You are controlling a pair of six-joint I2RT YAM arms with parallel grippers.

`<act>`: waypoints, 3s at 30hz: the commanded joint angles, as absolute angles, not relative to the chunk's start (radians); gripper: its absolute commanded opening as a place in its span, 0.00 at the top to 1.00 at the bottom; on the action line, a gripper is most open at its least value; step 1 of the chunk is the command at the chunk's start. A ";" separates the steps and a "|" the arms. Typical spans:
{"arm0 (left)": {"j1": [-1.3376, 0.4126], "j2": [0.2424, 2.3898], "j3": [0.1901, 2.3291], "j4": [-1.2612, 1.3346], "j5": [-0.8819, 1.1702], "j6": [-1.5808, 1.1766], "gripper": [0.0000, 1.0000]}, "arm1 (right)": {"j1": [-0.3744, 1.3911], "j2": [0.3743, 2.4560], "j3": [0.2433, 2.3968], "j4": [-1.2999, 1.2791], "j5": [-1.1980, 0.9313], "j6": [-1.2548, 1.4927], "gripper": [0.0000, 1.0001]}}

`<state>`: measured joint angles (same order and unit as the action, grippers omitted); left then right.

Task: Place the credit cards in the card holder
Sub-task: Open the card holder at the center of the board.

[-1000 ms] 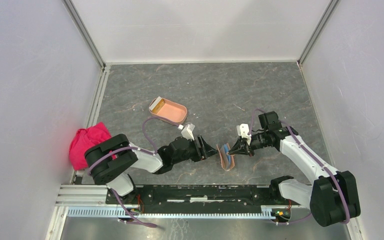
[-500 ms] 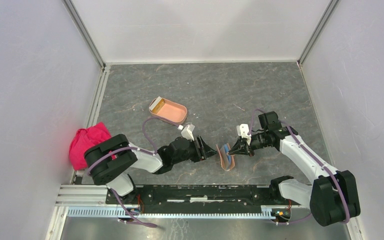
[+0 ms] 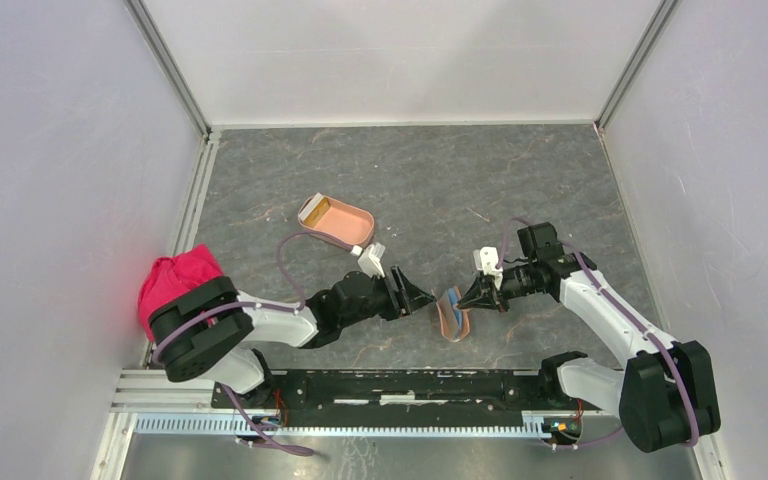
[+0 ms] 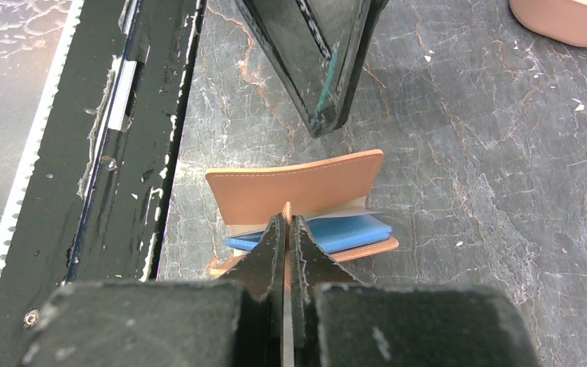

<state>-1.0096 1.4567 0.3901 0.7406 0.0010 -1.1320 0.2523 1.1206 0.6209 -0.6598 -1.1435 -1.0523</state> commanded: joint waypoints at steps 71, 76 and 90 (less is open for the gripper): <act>-0.896 1.533 0.689 0.326 0.022 -0.842 0.72 | 0.144 0.953 0.519 -0.256 -0.862 -0.639 0.38; -0.896 1.480 0.662 0.340 0.036 -0.830 0.66 | 0.143 1.014 0.549 -0.297 -0.876 -0.648 0.43; -0.896 1.576 0.715 0.435 0.173 -0.871 0.63 | 0.151 1.041 0.560 -0.380 -1.041 -0.729 0.42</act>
